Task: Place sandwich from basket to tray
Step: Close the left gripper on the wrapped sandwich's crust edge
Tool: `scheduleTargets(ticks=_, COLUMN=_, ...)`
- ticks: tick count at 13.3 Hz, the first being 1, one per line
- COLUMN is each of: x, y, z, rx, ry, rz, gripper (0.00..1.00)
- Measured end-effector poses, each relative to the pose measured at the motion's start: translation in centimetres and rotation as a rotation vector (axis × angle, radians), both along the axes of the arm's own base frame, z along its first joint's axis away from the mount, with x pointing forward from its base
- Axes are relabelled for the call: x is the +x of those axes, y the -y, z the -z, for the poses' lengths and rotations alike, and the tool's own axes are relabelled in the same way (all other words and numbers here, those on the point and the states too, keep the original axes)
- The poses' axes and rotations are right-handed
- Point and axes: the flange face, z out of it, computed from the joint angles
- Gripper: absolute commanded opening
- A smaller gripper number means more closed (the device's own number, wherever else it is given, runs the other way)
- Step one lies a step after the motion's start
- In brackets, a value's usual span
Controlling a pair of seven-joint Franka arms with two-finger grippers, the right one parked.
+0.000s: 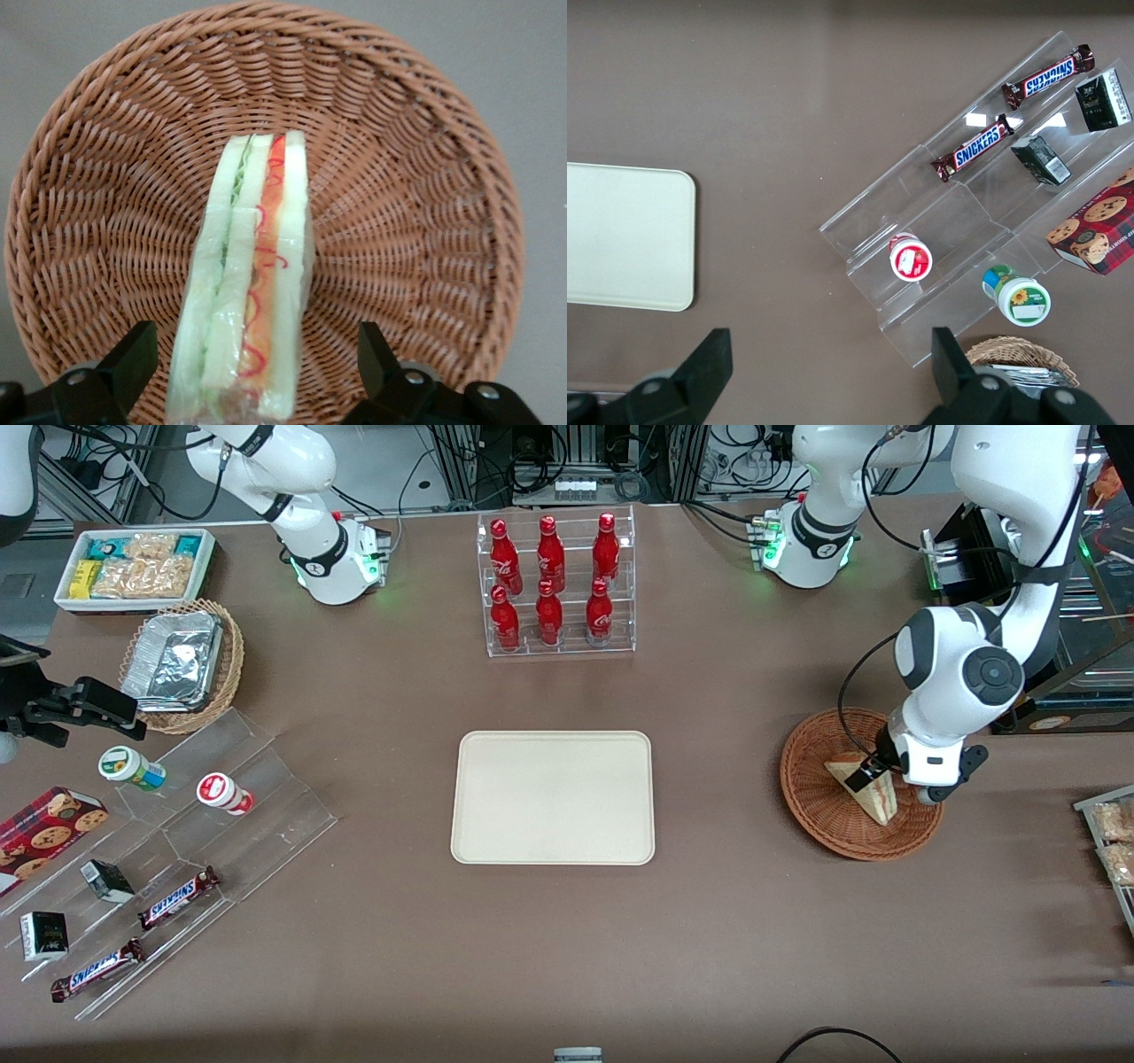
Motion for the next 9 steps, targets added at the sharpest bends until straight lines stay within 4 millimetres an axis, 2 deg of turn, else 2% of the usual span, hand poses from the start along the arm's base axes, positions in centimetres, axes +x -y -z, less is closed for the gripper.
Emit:
scheduleTargets(ticks=1, x=-0.12, y=-0.05, z=0.32, rx=0.009, ry=-0.005, rz=0.006, gripper=0.96)
scheduleTargets(ticks=2, x=-0.21, y=-0.06, z=0.59, rx=0.019, ry=-0.01, rz=0.005, gripper=0.72)
scheduleTargets(ticks=3, x=-0.25, y=-0.06, z=0.78, rx=0.025, ry=-0.012, rz=-0.004, gripper=0.43)
scheduleTargets(ticks=4, x=-0.25, y=-0.05, z=0.86, rx=0.028, ry=-0.012, rz=-0.019, gripper=0.22)
scheduleTargets(ticks=5, x=-0.23, y=-0.04, z=0.86, rx=0.029, ry=-0.009, rz=-0.033, gripper=0.07)
scheduleTargets(ticks=6, x=-0.2, y=0.0, z=0.84, rx=0.03, ry=-0.005, rz=-0.04, gripper=0.02)
scheduleTargets(ticks=9, x=0.04, y=0.06, z=0.36, rx=0.03, ry=0.007, rz=-0.041, gripper=0.0)
